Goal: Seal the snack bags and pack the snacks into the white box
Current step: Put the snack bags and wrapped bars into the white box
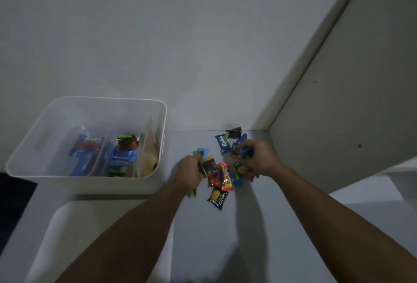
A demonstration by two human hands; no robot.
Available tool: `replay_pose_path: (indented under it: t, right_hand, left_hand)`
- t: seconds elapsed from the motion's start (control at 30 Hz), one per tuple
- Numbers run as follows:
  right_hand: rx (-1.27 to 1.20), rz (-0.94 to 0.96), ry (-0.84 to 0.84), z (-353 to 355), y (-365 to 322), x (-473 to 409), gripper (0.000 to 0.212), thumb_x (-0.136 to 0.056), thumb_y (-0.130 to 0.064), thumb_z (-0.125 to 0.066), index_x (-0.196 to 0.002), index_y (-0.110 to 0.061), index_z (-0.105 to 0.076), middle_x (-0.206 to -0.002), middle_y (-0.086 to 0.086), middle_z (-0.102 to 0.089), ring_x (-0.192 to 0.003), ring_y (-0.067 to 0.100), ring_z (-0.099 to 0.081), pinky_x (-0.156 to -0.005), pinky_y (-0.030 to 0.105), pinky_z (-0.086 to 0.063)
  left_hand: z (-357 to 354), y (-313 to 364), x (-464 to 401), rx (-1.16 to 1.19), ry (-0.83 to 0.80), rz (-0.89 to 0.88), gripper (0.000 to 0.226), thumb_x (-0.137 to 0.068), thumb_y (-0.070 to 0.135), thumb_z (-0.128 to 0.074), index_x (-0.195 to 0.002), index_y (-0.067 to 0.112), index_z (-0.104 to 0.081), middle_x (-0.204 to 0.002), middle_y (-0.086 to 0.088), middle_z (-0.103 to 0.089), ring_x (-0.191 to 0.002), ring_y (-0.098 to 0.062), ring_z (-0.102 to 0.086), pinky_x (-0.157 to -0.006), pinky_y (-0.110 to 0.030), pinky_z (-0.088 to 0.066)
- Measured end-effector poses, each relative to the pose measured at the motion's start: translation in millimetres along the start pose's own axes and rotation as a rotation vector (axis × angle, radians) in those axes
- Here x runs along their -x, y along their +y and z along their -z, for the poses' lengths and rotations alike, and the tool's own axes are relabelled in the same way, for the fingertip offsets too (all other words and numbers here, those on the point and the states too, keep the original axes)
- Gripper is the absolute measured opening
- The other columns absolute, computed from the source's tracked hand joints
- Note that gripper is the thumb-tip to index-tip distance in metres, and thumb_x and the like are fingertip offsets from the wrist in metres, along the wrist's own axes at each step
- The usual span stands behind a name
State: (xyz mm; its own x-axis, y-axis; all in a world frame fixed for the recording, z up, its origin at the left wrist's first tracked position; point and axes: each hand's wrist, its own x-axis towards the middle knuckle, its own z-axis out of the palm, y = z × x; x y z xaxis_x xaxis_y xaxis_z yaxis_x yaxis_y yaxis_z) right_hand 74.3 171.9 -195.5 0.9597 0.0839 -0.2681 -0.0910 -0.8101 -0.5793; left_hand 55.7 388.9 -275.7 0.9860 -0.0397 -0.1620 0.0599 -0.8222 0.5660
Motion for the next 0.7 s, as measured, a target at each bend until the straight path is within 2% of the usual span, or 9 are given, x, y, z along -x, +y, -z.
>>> replay_pose_path:
  t: [0.07,0.13,0.17,0.23,0.3,0.37,0.5,0.7]
  right_hand:
    - [0.016,0.019,0.032,7.6,-11.4,0.6,0.042,-0.074,-0.002,-0.073,-0.11,-0.022,-0.065,-0.109,0.004,-0.062,-0.097,0.025,-0.061,-0.078,0.031,-0.052]
    - [-0.043,0.021,0.033,16.2,-27.5,0.7,0.043,-0.075,-0.001,-0.073,-0.111,-0.02,-0.064,-0.11,0.009,-0.063,-0.088,0.029,-0.065,-0.075,0.039,-0.057]
    - [-0.073,0.025,0.026,20.4,-37.1,0.7,0.042,-0.076,0.001,-0.072,-0.111,-0.02,-0.063,-0.11,0.01,-0.062,-0.088,0.029,-0.065,-0.074,0.04,-0.059]
    - [-0.079,0.061,0.035,29.1,-58.8,-0.5,0.042,-0.077,0.0,-0.073,-0.113,-0.02,-0.064,-0.118,0.008,-0.06,-0.1,0.025,-0.062,-0.082,0.036,-0.057]
    - [-0.094,0.107,0.05,37.1,-85.2,0.8,0.043,-0.077,-0.002,-0.074,-0.114,-0.021,-0.064,-0.122,0.007,-0.058,-0.105,0.024,-0.06,-0.085,0.036,-0.057]
    - [-0.123,0.146,0.058,42.6,-113.2,2.5,0.042,-0.077,-0.001,-0.074,-0.113,-0.02,-0.064,-0.12,0.009,-0.057,-0.099,0.027,-0.064,-0.078,0.036,-0.059]
    - [-0.184,0.2,0.017,43.1,-171.4,8.9,0.041,-0.079,0.005,-0.07,-0.115,-0.013,-0.062,-0.104,0.014,-0.057,-0.069,0.038,-0.07,-0.045,0.032,-0.058]
    - [-0.213,0.272,-0.071,10.8,-244.1,7.6,0.041,-0.079,0.006,-0.07,-0.116,-0.011,-0.06,-0.095,0.013,-0.059,-0.06,0.036,-0.068,-0.045,0.035,-0.058]
  left_hand:
    - [20.3,9.8,-0.7,0.076,0.019,-0.012,0.03,-0.075,0.003,-0.072,-0.087,0.023,-0.053,-0.102,-0.003,-0.063,-0.085,-0.019,-0.06,-0.071,-0.029,-0.054]
    - [45.6,20.5,-1.7,0.14,0.026,-0.039,0.03,-0.076,-0.001,-0.069,-0.086,0.022,-0.053,-0.104,-0.005,-0.061,-0.084,-0.02,-0.059,-0.062,-0.023,-0.047]
    - [59.5,25.6,-1.7,0.163,0.026,-0.06,0.029,-0.075,-0.001,-0.069,-0.086,0.021,-0.054,-0.106,-0.008,-0.063,-0.086,-0.022,-0.06,-0.063,-0.023,-0.045]
    - [88.4,32.7,-0.4,0.195,0.024,-0.101,0.029,-0.072,0.001,-0.072,-0.085,0.021,-0.056,-0.111,-0.01,-0.063,-0.093,-0.025,-0.062,-0.068,-0.024,-0.045]
    - [119.1,36.9,4.0,0.214,0.037,-0.123,0.03,-0.071,0.004,-0.075,-0.086,0.022,-0.056,-0.105,-0.005,-0.06,-0.09,-0.021,-0.058,-0.065,-0.021,-0.039]
    - [150.5,38.3,9.2,0.239,0.068,-0.124,0.03,-0.07,0.004,-0.076,-0.086,0.021,-0.057,-0.095,-0.002,-0.056,-0.08,-0.019,-0.053,-0.058,-0.02,-0.034]
    - [206.7,19.6,20.6,0.233,0.131,-0.079,0.028,-0.067,0.004,-0.077,-0.087,0.018,-0.062,-0.085,-0.004,-0.058,-0.071,-0.021,-0.053,-0.058,-0.024,-0.04]
    - [258.4,-37.9,39.9,0.227,0.195,0.047,0.03,-0.065,0.005,-0.079,-0.082,0.02,-0.06,-0.087,-0.006,-0.06,-0.073,-0.023,-0.055,-0.064,-0.024,-0.042]
